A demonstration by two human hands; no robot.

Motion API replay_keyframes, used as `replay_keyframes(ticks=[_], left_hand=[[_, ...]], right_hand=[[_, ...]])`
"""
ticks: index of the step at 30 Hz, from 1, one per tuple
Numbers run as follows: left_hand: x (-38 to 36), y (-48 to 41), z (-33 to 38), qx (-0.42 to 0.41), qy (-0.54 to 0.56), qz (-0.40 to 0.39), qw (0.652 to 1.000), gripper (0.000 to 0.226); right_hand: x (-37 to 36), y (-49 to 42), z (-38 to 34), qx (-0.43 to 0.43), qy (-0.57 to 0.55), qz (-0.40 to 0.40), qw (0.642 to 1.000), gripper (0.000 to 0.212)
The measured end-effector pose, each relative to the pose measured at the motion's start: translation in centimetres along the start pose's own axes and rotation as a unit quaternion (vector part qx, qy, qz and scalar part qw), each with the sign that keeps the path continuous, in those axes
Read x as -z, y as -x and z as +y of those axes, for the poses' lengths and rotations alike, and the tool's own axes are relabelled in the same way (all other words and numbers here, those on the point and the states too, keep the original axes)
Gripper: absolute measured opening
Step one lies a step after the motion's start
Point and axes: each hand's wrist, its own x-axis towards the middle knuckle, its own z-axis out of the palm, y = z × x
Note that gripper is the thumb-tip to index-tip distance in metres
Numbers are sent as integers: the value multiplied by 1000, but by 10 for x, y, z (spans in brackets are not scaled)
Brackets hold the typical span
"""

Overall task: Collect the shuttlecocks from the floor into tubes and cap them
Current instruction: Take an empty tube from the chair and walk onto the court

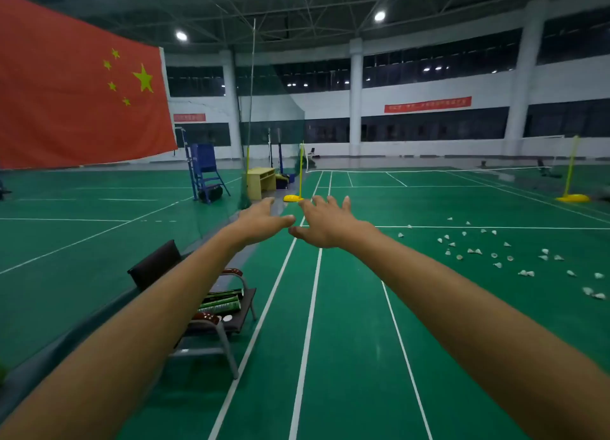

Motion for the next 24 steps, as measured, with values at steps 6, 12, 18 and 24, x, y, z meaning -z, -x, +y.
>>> replay_keyframes(ticks=[6, 12, 18, 24], left_hand=[[9, -101, -50, 26, -44, 16, 999, 92], [30, -177, -135, 70, -95, 23, 993, 84], [50, -249, -250, 123, -97, 15, 988, 63], [68, -324, -372, 163, -110, -12, 980, 70]], right_hand=[[-38, -134, 13, 28, -59, -66, 996, 91], [-99, -258, -35, 91, -64, -97, 989, 87], [-182, -376, -114, 153, -59, -122, 979, 76], [-258, -489, -200, 186, -22, -147, 971, 73]])
